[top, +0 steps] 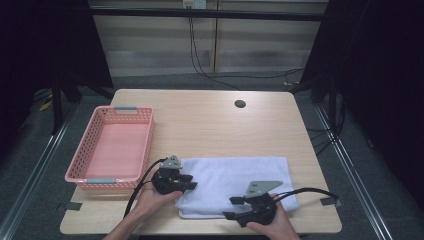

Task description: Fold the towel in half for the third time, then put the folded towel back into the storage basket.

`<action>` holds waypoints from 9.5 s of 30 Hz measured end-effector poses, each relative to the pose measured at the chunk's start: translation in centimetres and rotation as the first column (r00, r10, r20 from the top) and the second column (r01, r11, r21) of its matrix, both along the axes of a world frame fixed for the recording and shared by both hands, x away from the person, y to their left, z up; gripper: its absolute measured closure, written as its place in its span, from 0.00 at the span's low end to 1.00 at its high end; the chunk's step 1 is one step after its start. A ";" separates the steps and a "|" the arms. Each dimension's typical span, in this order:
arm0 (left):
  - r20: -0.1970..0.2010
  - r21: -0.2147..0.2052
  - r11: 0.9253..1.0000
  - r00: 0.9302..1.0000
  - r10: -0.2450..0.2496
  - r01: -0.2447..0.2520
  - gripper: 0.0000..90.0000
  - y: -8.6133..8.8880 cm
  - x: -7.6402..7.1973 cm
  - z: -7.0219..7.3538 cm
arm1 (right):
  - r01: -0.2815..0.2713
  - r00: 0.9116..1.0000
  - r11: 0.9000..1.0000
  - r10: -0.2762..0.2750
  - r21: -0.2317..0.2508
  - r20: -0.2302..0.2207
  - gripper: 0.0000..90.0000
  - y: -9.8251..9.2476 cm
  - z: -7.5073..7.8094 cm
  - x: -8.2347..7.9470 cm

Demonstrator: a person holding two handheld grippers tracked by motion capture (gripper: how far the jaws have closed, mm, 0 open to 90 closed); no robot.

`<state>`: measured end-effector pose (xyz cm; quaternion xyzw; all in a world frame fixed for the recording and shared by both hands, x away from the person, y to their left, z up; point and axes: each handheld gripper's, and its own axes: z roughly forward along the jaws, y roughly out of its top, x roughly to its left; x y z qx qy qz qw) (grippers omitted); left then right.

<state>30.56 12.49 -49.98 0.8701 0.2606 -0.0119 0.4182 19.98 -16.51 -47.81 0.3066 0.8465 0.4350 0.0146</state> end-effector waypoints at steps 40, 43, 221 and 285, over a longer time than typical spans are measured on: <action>-0.044 -0.079 0.985 0.988 0.148 -0.151 0.51 -0.2 3.5 0.2 | -0.131 0.991 0.989 0.133 -0.070 0.018 0.35 6.6 -2.0 1.1; -0.055 -0.064 0.988 0.989 0.140 -0.143 0.50 -0.4 3.4 -0.2 | -0.126 0.990 0.989 0.131 -0.075 0.055 0.36 6.5 -2.4 0.7; -0.019 -0.024 0.992 0.992 -0.126 0.126 0.84 -4.2 -6.5 2.5 | 0.207 0.975 0.978 -0.207 -0.010 -0.083 0.80 -8.5 -1.0 10.6; 0.104 -0.220 0.961 0.976 0.193 -0.166 0.84 10.7 -4.4 12.3 | -0.029 0.996 0.985 0.015 0.168 0.083 0.81 5.4 11.0 19.5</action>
